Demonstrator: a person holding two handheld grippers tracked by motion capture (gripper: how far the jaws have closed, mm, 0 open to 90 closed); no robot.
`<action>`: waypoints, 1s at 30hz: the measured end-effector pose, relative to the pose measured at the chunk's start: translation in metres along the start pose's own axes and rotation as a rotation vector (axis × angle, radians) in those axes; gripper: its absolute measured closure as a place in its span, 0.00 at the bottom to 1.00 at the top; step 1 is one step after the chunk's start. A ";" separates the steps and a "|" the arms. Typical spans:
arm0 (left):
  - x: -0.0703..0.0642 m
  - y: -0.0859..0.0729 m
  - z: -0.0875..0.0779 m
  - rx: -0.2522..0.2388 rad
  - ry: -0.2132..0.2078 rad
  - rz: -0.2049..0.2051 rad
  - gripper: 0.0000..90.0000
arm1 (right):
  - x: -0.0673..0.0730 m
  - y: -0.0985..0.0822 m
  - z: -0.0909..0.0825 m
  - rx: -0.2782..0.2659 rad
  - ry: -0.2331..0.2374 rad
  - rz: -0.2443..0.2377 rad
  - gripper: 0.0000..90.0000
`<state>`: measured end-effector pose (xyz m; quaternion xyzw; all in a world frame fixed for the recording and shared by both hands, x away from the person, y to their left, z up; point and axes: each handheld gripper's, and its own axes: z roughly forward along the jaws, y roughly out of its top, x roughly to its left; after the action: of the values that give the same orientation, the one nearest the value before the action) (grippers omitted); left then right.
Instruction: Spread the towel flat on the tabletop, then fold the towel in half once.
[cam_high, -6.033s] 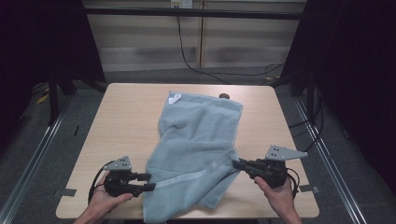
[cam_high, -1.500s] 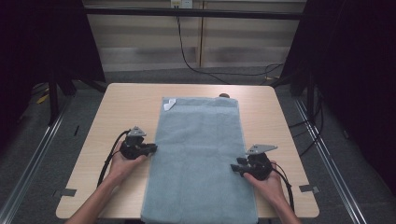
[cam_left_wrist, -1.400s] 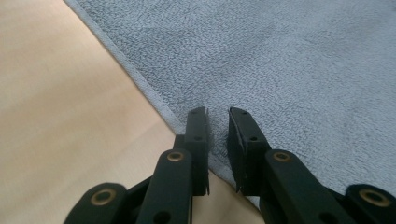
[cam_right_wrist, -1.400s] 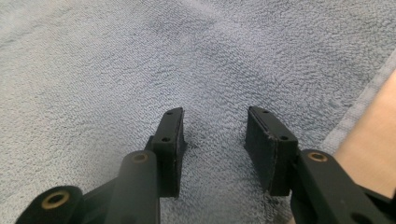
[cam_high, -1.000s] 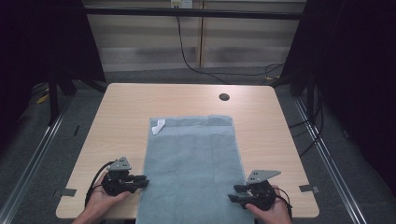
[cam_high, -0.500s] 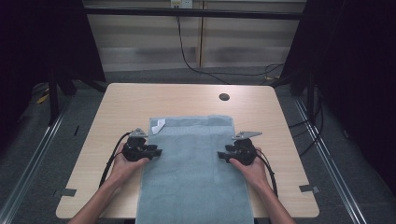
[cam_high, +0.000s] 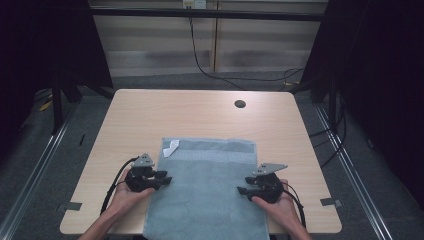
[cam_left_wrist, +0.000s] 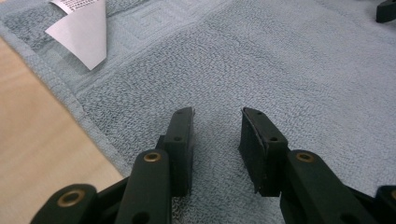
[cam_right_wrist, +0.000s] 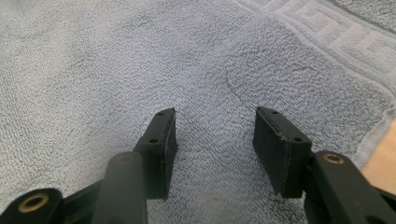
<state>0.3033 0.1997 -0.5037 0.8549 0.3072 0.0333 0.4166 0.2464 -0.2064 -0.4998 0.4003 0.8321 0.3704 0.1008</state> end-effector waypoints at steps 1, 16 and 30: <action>-0.003 -0.002 -0.002 0.003 0.004 0.003 0.72 | 0.003 -0.003 -0.002 -0.005 0.001 -0.003 0.55; -0.004 -0.005 -0.012 -0.036 0.030 -0.024 0.67 | -0.032 0.020 -0.018 -0.095 -0.025 0.075 0.38; 0.023 0.010 -0.021 -0.083 0.060 -0.079 0.56 | -0.097 0.056 0.034 -0.086 -0.083 0.152 0.35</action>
<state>0.3208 0.2220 -0.4874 0.8228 0.3513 0.0554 0.4433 0.3593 -0.2373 -0.4970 0.4725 0.7778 0.3954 0.1241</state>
